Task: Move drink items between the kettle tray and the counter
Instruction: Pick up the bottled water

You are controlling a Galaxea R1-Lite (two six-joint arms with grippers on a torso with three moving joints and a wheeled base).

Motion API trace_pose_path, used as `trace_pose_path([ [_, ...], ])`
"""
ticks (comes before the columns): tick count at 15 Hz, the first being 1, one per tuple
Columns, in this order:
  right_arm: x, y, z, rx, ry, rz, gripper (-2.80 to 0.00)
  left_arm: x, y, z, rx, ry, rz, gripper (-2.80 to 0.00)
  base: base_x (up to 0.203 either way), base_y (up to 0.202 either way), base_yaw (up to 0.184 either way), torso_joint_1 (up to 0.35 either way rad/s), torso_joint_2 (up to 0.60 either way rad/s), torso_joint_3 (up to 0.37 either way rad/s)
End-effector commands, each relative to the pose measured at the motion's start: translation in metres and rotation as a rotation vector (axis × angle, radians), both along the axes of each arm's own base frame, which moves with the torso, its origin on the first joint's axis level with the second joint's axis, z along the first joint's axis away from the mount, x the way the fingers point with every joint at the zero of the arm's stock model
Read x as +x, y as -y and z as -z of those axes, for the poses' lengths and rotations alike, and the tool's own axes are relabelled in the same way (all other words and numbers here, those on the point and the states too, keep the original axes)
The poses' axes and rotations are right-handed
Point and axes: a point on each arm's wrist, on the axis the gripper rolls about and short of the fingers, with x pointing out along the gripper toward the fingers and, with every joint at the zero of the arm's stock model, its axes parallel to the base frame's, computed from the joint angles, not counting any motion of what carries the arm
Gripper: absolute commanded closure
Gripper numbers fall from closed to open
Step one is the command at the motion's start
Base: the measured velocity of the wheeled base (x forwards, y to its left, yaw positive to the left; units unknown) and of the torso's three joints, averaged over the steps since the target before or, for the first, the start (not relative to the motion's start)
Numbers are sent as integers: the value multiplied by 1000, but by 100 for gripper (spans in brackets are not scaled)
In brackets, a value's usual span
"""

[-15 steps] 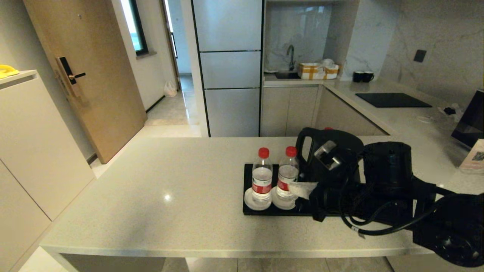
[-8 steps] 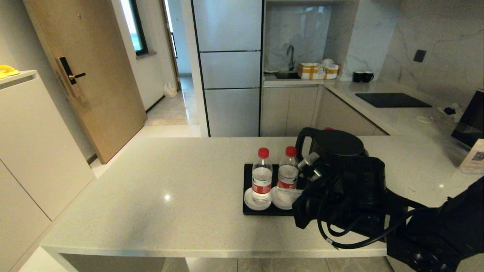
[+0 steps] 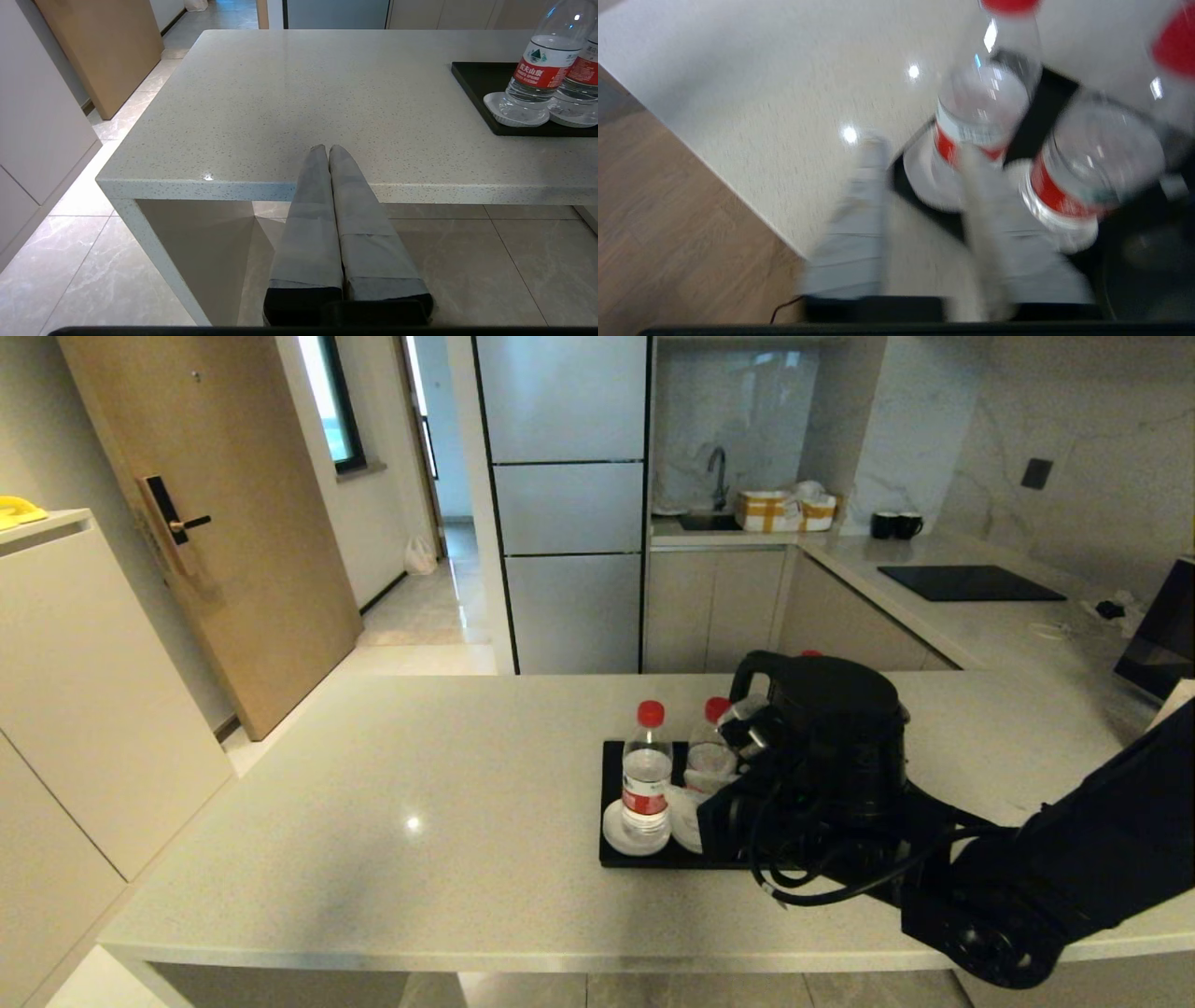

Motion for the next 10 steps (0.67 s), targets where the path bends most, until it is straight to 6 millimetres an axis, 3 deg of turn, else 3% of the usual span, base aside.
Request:
trace_pose_path([
  [1, 14, -10, -1, 18, 24, -2, -280, 0, 0, 0, 0, 0, -1, 0, 0, 0, 0, 0, 0, 0],
  [4, 23, -17, -7, 36, 51, 0, -280, 0, 0, 0, 0, 0, -1, 0, 0, 0, 0, 0, 0, 0],
  [10, 42, -28, 25, -20, 32, 70, -280, 0, 0, 0, 0, 0, -1, 0, 0, 0, 0, 0, 0, 0],
])
